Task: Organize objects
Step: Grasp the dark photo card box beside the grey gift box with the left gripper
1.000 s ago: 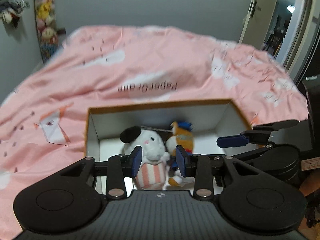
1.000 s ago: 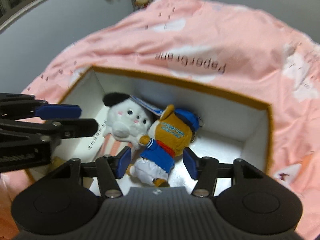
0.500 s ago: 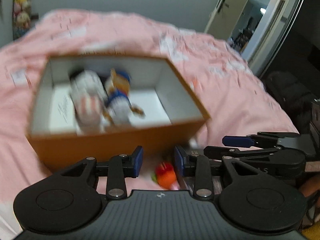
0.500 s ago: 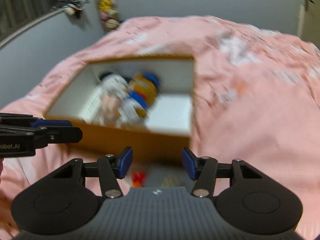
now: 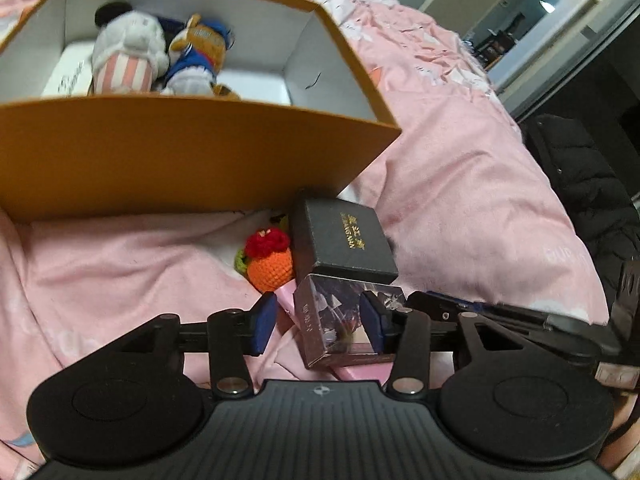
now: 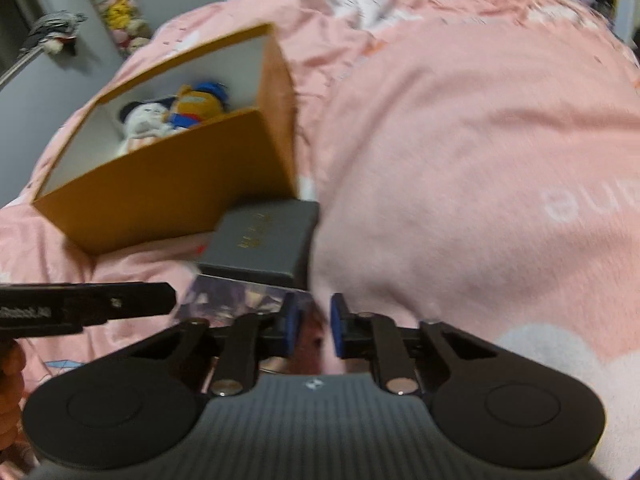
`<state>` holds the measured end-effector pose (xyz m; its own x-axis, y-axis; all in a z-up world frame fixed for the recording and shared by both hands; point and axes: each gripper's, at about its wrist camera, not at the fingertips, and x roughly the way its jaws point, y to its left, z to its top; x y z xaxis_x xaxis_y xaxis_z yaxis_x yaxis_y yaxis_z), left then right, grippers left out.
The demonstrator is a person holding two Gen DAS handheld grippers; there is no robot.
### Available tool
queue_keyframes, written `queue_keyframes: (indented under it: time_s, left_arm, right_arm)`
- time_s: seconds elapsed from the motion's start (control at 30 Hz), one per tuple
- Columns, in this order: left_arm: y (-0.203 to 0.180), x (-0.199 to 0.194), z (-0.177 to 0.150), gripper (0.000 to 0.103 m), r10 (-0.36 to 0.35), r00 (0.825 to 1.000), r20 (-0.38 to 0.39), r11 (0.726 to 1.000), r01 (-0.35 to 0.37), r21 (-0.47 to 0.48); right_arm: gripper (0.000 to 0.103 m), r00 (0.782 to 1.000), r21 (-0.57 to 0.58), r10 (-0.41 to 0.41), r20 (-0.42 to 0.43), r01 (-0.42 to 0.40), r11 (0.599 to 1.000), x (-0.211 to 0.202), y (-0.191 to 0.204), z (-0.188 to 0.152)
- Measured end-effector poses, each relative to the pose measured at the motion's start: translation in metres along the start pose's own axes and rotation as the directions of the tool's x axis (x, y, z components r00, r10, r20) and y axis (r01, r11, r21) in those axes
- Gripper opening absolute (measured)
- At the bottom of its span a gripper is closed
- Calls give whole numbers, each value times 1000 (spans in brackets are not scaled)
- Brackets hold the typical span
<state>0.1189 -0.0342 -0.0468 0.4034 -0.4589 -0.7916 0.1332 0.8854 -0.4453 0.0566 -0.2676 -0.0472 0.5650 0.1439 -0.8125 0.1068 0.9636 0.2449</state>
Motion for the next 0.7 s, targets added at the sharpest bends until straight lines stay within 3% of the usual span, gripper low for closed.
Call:
queue_keyframes:
  time_s: [0.1,0.5,0.6,0.67,0.7]
  left_arm:
    - [-1,9,-1,56,14,999,-31,1000,-15,-23]
    - [0,41,-1,61,-48,992,-116,994,36,-105]
    - [-4,37,-2,55,-30,994,-104,995,20,-97]
    - [-4,32,-3,40,-24,996,-84,994,15,-104]
    - [-5,26,-2,38,-15,998,-66,995,8,-95]
  right_arm:
    - [14,1000,4,15,0,-15,1000,0,-2,-1]
    - [14,998,25,62,-16,-62,998,8,-4,-6]
    - [14,998,21,60,-16,-59,998,8,-3,-7]
    - [14,998,24,60,-16,-59,998,8,-3,-8]
    - [15,998,23,62,-17,-62,998,8,-3,-8]
